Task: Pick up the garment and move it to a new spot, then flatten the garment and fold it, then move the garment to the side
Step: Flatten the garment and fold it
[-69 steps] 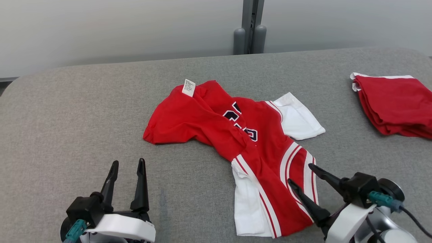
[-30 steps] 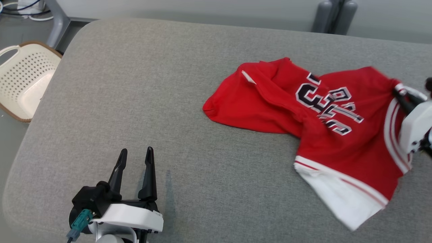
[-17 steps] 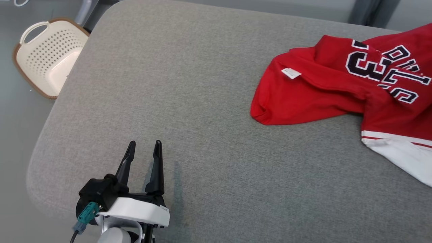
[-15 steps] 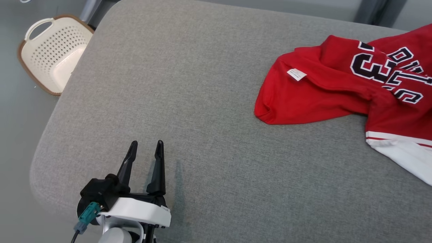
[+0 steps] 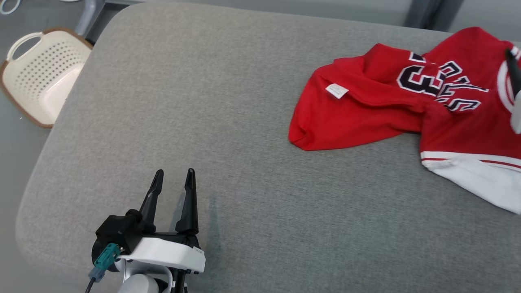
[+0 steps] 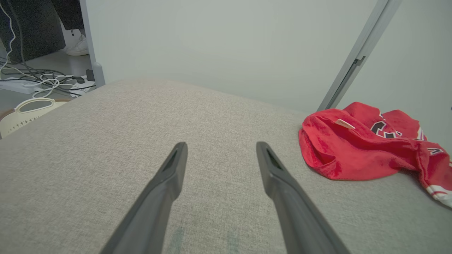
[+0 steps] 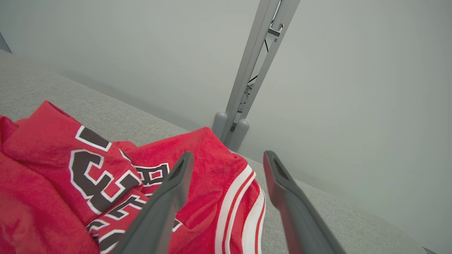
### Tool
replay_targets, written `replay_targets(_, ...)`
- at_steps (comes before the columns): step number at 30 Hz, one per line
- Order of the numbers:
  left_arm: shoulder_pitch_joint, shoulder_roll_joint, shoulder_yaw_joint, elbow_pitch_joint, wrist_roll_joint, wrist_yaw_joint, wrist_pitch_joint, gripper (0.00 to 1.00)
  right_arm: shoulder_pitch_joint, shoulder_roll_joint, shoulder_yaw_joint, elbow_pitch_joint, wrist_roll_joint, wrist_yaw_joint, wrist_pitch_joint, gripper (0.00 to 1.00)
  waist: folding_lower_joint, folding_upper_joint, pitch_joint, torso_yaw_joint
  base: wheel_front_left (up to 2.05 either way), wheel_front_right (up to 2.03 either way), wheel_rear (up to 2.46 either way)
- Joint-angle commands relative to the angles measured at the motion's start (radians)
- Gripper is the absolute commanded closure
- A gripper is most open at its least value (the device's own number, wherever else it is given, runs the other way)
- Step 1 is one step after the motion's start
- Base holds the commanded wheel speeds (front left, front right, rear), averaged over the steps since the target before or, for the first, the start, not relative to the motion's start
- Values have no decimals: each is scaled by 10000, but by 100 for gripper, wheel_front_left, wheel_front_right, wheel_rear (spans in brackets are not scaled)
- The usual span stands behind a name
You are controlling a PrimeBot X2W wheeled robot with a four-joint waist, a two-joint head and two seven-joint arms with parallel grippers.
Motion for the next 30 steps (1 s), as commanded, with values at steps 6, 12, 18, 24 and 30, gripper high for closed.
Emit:
replay_targets(6, 93, 33, 183, 10, 161, -20, -11, 0, 1064, 87, 637, -791, 1051, -2, -462, 0, 0, -1, -438, -861, 0, 0, 0)
replay_targets(12, 192, 34, 261, 49, 273, -77, -11, 0, 2047, 216, 1232, -1801, 1793, -2, -806, 0, 0, -1, -617, -1427, 0, 0, 0)
replay_targets(18, 144, 34, 121, 102, 317, -152, -11, 0, 2343, 619, 2081, -2567, 1949, -2, -731, 0, 0, -1, -621, -1398, 0, 0, 0)
replay_targets(24, -20, 35, -119, 80, 77, -98, -11, 0, 1889, 955, 3254, -2481, 1613, -2, -441, 0, 0, -1, -389, -612, 0, 0, 0)
replay_targets(30, -88, 33, -400, 19, -182, 16, -9, 0, 1239, 954, 4263, -1584, 748, -2, -280, 0, 0, -1, -162, 276, 0, 0, 0)
